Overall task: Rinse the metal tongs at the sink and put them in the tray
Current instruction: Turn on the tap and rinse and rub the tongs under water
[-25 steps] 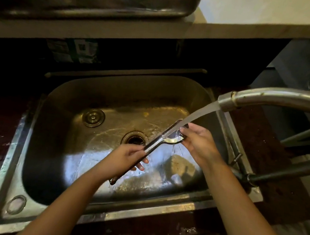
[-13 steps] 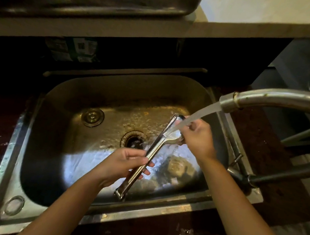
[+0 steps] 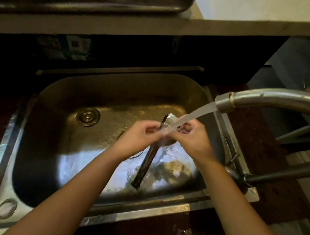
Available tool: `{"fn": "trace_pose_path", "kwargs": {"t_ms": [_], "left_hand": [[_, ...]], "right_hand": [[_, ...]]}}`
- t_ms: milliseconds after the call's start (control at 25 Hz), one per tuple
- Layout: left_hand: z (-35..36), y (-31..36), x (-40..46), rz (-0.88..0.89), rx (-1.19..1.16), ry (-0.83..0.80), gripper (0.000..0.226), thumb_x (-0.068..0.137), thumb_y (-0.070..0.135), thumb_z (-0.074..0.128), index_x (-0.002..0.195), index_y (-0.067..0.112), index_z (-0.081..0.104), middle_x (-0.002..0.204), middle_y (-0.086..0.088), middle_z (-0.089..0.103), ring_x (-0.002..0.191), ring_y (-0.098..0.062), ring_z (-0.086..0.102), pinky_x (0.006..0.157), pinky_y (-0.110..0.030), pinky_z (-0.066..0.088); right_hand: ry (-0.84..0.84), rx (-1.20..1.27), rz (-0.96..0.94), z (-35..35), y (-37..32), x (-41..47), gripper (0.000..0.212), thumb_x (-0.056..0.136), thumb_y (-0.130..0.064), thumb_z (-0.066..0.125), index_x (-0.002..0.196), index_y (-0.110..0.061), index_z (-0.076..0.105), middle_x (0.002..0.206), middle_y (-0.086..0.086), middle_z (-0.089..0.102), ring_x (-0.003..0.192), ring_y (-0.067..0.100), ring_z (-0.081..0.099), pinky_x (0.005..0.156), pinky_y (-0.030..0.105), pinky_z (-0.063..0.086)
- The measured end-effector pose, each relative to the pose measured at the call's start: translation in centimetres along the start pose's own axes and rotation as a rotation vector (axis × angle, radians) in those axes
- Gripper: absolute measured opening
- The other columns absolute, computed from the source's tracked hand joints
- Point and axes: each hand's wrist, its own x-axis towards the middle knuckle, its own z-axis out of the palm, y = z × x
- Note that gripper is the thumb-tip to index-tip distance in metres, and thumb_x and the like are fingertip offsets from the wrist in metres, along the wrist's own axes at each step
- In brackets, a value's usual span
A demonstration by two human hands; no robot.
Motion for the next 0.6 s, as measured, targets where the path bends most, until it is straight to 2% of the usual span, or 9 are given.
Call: {"fn": "trace_pose_path", "kwargs": {"t_ms": [80,160,280,400,520,600], "left_hand": [[0.2,-0.2,0.9,-0.002,0.001,-0.023,0.012,0.083,0.015,0.063,0.088,0.022,0.070,0.073,0.011,0.073,0.066,0.003,0.066,0.056,-0.010,0.048],[0.0,-1.9,0.5,-0.083,-0.017,-0.076,0.011,0.084,0.017,0.062,0.088,0.017,0.072,0.078,0.004,0.075,0.075,-0.007,0.070,0.064,-0.018,0.054],[-0.3,-5.7,-1.6,-0.193,-0.050,-0.138,0.013,0.084,0.017,0.061,0.089,0.013,0.073,0.089,-0.004,0.076,0.090,-0.019,0.070,0.077,-0.025,0.057],[-0.4,-6.9,-2.8,-0.256,-0.043,-0.169,0.012,0.082,0.014,0.064,0.088,0.008,0.073,0.082,0.002,0.077,0.088,-0.020,0.068,0.074,-0.024,0.055],[-0.7,-4.3,-1.3,-0.159,-0.033,-0.144,0.021,0.081,0.023,0.063,0.094,0.007,0.071,0.087,0.000,0.076,0.087,-0.021,0.070,0.079,-0.032,0.055],[-1.1,-2.0,-0.2,-0.091,-0.131,-0.093,0.020,0.084,0.019,0.059,0.095,0.005,0.069,0.079,0.003,0.076,0.071,-0.008,0.070,0.061,-0.019,0.055]], "right_hand": [[0.027,0.031,0.000,-0.3,-0.2,0.3,0.020,0.073,0.005,0.070,0.088,-0.002,0.059,0.084,0.014,0.068,0.075,0.029,0.062,0.065,0.028,0.056],[0.044,0.087,0.014,-0.9,-0.4,0.8,0.020,0.076,0.004,0.069,0.084,-0.012,0.060,0.081,0.008,0.067,0.078,0.026,0.065,0.070,0.023,0.057],[0.097,0.130,0.035,-2.0,-0.9,1.6,0.022,0.078,-0.002,0.068,0.080,-0.022,0.060,0.080,0.000,0.068,0.084,0.022,0.068,0.079,0.035,0.056],[0.134,0.198,0.011,-2.7,-1.0,2.0,0.025,0.080,-0.001,0.066,0.078,-0.025,0.060,0.076,-0.003,0.068,0.079,0.018,0.067,0.081,0.037,0.055],[0.087,0.160,0.005,-1.4,-0.9,1.7,0.026,0.079,0.002,0.065,0.075,-0.023,0.059,0.074,-0.002,0.066,0.077,0.018,0.066,0.075,0.031,0.055],[0.006,0.116,-0.004,-0.3,-1.1,1.2,0.023,0.079,-0.001,0.067,0.075,-0.022,0.060,0.075,-0.003,0.066,0.071,0.010,0.066,0.066,0.020,0.054]]}}
